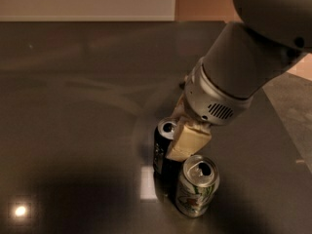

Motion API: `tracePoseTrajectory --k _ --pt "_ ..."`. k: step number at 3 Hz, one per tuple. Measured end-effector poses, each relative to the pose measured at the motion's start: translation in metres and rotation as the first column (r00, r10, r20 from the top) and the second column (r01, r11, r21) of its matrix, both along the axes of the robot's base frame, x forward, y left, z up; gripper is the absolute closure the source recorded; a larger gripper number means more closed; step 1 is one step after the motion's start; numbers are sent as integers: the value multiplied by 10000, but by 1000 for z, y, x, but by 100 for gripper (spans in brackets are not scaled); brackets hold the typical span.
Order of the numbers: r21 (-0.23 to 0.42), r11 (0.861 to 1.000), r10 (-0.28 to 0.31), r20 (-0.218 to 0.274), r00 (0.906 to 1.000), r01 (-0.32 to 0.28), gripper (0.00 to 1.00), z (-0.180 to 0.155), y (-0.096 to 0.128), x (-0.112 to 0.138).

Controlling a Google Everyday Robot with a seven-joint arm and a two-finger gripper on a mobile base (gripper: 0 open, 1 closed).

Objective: Move pepsi can near 7up can

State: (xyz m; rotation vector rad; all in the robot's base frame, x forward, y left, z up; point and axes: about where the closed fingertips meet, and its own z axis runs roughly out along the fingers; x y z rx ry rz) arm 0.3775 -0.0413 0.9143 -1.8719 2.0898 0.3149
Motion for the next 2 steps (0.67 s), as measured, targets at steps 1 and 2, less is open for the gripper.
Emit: tracePoseTrajectory --k 1,2 --pt "241 9997 104 -39 9999 -103 28 -2 5 -2" --pt "242 9993 283 -58 9996 -281 0 -8 14 -4"
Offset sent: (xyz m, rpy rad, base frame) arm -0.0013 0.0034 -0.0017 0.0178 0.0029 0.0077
